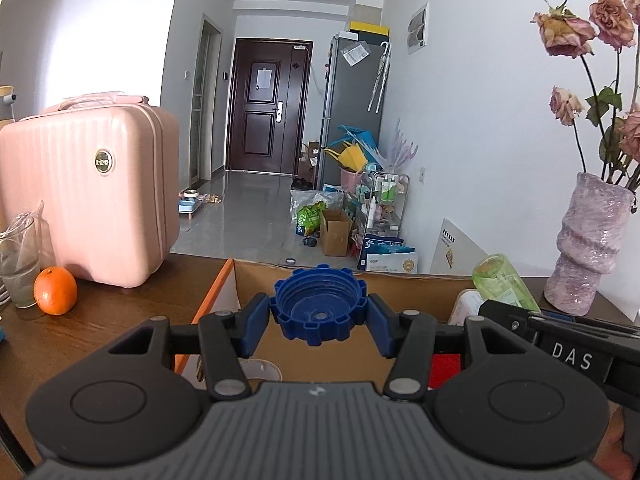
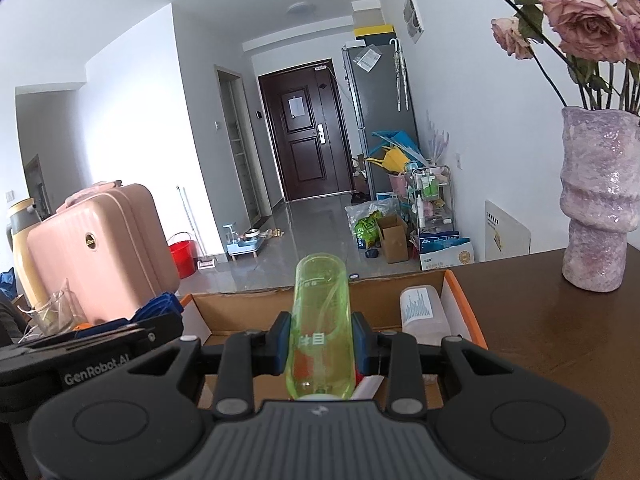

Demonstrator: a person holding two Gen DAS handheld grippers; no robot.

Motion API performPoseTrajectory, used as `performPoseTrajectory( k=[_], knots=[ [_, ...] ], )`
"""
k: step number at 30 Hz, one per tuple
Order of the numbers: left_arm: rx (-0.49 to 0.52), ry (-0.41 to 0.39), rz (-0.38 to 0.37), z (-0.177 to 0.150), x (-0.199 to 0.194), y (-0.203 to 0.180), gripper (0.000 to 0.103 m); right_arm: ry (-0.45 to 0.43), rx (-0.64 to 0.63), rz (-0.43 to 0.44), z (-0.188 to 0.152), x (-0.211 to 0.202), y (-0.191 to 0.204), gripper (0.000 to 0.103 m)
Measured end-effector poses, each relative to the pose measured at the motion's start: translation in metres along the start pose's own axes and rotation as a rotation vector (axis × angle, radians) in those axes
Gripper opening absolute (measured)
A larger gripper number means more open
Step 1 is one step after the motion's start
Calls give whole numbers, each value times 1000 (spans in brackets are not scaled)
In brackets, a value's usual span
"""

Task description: Organize rigid objects

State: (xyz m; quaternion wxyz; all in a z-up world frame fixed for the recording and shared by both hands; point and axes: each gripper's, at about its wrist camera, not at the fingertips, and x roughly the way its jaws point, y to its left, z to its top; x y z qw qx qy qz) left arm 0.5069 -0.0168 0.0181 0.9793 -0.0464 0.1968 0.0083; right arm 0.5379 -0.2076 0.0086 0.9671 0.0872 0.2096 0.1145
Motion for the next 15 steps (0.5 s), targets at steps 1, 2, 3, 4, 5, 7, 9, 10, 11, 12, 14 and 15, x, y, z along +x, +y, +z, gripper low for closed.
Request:
performPoseTrajectory(
  k=[1, 2, 3, 4, 5, 7, 9, 10, 11, 12, 14, 15],
  knots=[
    [1, 2, 2, 0, 3, 0, 54, 1, -1, -1, 1, 2, 0, 30],
    [2, 4, 6, 1, 5, 0, 54, 3, -2, -2, 1, 4, 0, 30],
    [3, 6, 8, 1, 7, 0, 54, 4, -4, -4, 2, 6, -1, 30],
    [5, 8, 10, 1, 10, 0, 54, 6, -6, -7, 2, 8, -1, 30],
    [7, 10, 13, 1, 13, 1, 54, 7, -7, -9, 1, 10, -2, 30],
    [9, 14, 18, 1, 17, 2, 54, 11, -9, -13, 0, 12, -2, 30],
    [10, 21, 25, 2, 22, 4, 54, 14, -11, -15, 0, 15, -2, 30],
    [11, 22, 28, 2, 23, 3, 54, 13, -12, -16, 0, 15, -1, 30],
    [12, 23, 30, 2, 25, 4, 54, 13, -13, -16, 0, 15, -1, 30],
    [12, 24, 33, 2, 27, 4, 54, 12, -14, -17, 0, 16, -1, 30],
    [14, 29, 40, 3, 30, 6, 54, 12, -18, -19, 0, 18, 0, 30],
    [16, 31, 44, 3, 32, 6, 54, 12, -20, -20, 0, 19, 1, 30]
  ],
)
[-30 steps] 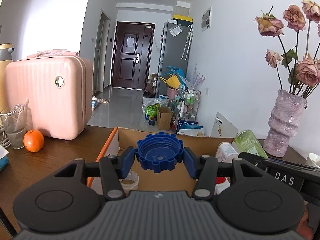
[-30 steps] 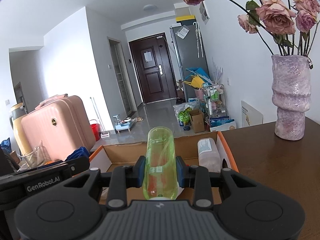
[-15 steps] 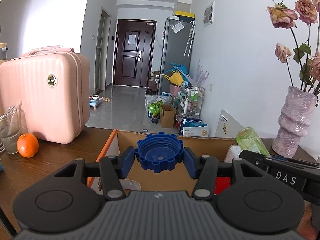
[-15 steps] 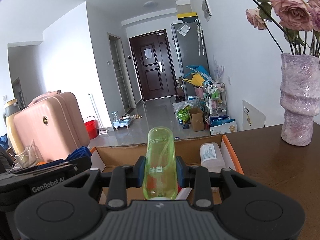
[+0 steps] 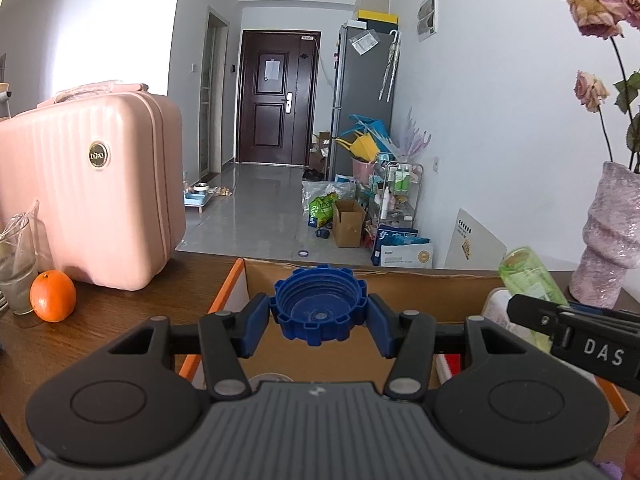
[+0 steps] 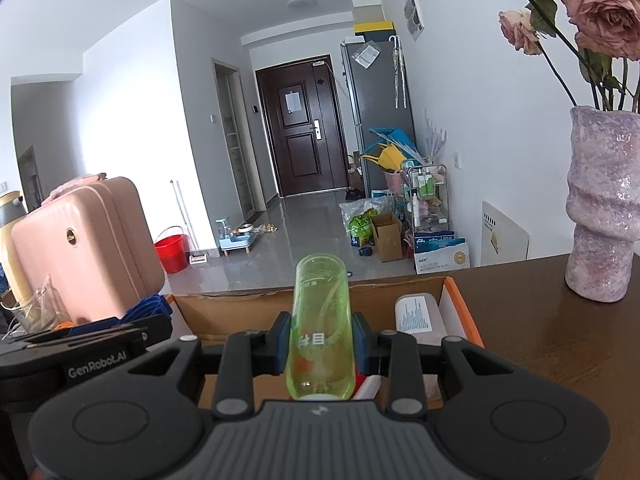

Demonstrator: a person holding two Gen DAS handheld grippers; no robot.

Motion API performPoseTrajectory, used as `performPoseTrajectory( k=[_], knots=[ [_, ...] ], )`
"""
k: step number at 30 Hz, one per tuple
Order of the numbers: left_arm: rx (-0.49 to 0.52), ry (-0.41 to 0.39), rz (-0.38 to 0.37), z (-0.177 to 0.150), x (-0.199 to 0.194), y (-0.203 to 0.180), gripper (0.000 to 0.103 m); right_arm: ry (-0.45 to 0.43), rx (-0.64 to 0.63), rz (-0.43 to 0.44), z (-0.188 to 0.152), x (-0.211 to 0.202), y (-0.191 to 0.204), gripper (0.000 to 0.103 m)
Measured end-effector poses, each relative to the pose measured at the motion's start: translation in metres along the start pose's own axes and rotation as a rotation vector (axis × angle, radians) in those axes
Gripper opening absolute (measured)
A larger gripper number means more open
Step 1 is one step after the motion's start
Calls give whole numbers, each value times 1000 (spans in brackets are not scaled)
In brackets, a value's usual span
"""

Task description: Organize rigid objects

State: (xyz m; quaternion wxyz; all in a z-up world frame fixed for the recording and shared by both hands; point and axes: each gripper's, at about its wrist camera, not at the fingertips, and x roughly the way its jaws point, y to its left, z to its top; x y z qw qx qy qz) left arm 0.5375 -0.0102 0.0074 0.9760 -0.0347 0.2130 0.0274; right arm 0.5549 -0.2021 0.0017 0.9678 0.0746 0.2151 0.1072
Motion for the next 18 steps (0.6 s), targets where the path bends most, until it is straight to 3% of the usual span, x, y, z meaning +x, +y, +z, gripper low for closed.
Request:
performPoseTrajectory(
  k=[15, 17, 18],
  knots=[
    [33, 33, -9, 0, 12, -1, 55, 38, -25, -9, 3, 12, 2, 31],
    [37, 32, -7, 0, 11, -2, 68, 53, -27, -16, 4, 13, 2, 31],
    [38, 27, 1, 0, 9, -2, 82, 49, -31, -27, 5, 13, 2, 32]
  ],
)
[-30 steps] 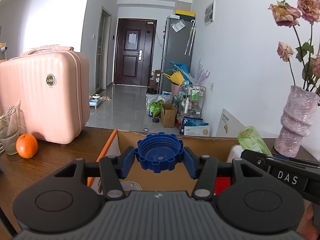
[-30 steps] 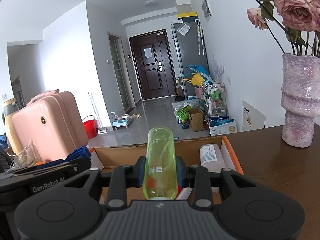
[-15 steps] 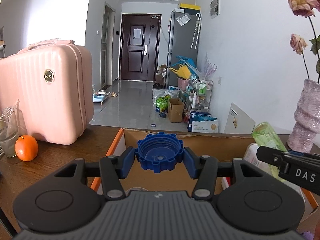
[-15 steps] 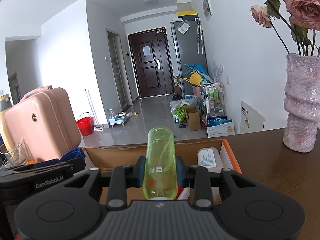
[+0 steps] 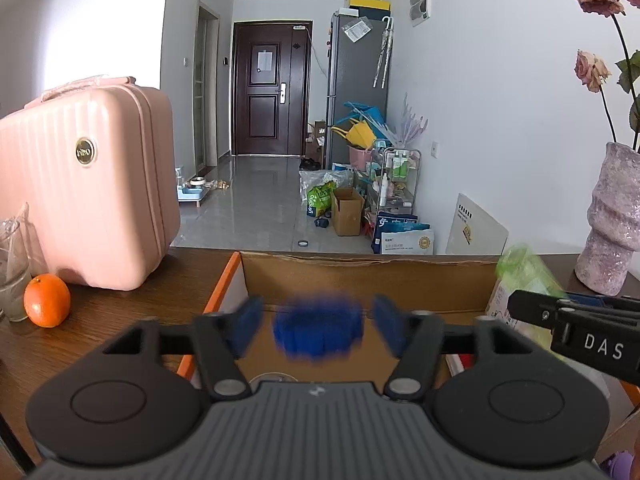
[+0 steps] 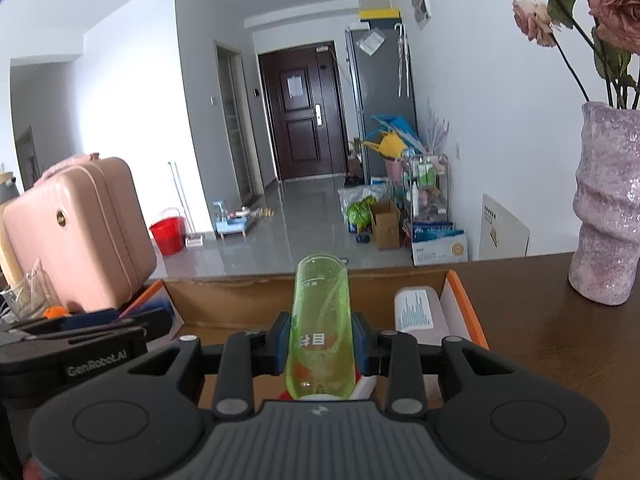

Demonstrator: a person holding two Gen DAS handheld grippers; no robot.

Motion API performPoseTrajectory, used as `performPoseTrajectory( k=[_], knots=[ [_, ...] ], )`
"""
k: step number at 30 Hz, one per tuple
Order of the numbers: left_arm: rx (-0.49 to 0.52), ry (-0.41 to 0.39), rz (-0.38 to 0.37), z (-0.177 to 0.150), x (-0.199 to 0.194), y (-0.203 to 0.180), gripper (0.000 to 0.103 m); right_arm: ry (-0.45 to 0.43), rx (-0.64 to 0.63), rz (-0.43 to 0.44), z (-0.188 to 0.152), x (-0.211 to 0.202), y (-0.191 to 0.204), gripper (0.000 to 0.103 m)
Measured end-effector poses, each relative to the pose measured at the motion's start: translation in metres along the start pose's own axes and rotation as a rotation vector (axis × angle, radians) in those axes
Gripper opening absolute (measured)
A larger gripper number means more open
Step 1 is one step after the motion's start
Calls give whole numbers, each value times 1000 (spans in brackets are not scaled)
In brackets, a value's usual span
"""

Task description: Organize rigid objects

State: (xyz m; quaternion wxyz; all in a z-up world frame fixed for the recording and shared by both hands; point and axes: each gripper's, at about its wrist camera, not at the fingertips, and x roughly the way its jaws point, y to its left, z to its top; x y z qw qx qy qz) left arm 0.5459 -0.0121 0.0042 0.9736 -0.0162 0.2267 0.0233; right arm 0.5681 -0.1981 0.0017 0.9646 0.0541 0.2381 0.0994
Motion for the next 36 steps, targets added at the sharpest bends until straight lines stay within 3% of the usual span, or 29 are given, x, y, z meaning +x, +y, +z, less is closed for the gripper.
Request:
performPoseTrajectory(
  k=[1, 2, 4, 8, 13, 36],
  knots=[
    [-3, -6, 16, 0, -1, 1, 99, 3, -4, -11, 1, -1, 0, 41],
    [-9, -14, 48, 1, -3, 1, 103, 4, -5, -23, 2, -2, 0, 56],
    [-12, -25, 88, 2, -4, 3, 103, -4, -9, -46, 2, -3, -1, 77],
    [-33, -11, 109, 3, 0, 10, 103, -17, -5, -67, 3, -6, -1, 97],
    [-34, 1, 112, 3, 3, 11, 103, -15, -15, -74, 3, -3, -2, 103],
    [-12, -76, 84, -3, -30, 12, 103, -88, -87, -43, -2, -44, 4, 103]
  ],
)
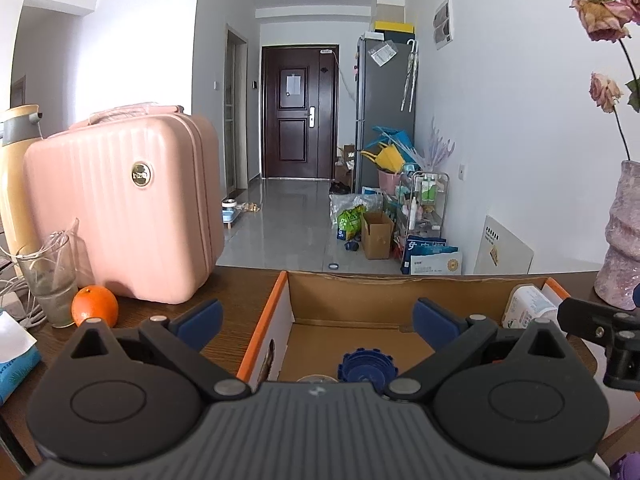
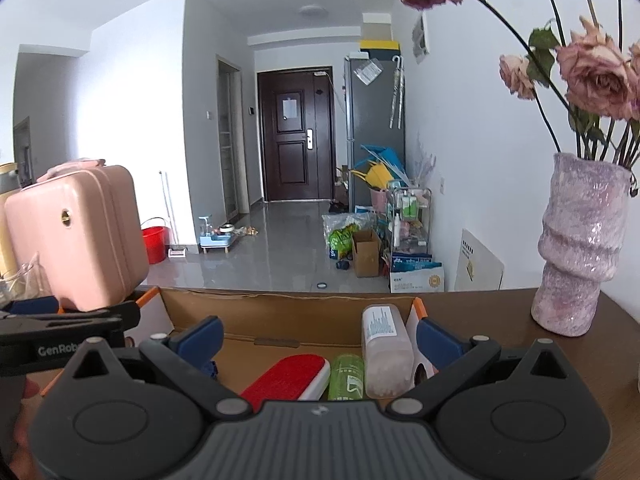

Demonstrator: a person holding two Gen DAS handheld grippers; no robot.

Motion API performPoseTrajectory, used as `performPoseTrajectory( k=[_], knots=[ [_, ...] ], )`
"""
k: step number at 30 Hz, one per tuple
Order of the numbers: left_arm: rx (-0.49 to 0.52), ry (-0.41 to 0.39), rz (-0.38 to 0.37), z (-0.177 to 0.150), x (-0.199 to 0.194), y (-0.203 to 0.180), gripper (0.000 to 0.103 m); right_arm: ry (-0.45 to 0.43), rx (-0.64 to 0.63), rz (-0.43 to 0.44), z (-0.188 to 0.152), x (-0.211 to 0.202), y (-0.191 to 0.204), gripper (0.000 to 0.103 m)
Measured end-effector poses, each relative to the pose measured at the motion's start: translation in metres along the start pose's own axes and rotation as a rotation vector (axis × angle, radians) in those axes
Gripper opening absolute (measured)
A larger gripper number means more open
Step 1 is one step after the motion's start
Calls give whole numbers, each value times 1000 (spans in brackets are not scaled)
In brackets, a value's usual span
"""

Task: Organize rigid objects
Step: 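Open the left tool dropping the blue cap while the right tool releases the green bottle, then move both tools back from the box toward the items on the table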

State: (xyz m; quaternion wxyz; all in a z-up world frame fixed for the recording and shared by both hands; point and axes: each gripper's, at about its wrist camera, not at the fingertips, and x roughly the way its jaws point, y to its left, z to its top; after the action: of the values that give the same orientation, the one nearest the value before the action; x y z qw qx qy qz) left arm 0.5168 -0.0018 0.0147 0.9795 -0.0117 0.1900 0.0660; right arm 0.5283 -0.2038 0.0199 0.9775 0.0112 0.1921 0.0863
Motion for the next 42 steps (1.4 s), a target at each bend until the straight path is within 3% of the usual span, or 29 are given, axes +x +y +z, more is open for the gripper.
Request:
performPoseTrajectory(
  k=[22, 42],
  knots=[
    [12, -28, -36, -31, -63, 12, 103, -54, -56, 46, -30, -69, -10, 103],
    [13, 7, -71, -67, -122, 30, 103, 21, -82, 75, -90, -121, -4, 103]
  ],
)
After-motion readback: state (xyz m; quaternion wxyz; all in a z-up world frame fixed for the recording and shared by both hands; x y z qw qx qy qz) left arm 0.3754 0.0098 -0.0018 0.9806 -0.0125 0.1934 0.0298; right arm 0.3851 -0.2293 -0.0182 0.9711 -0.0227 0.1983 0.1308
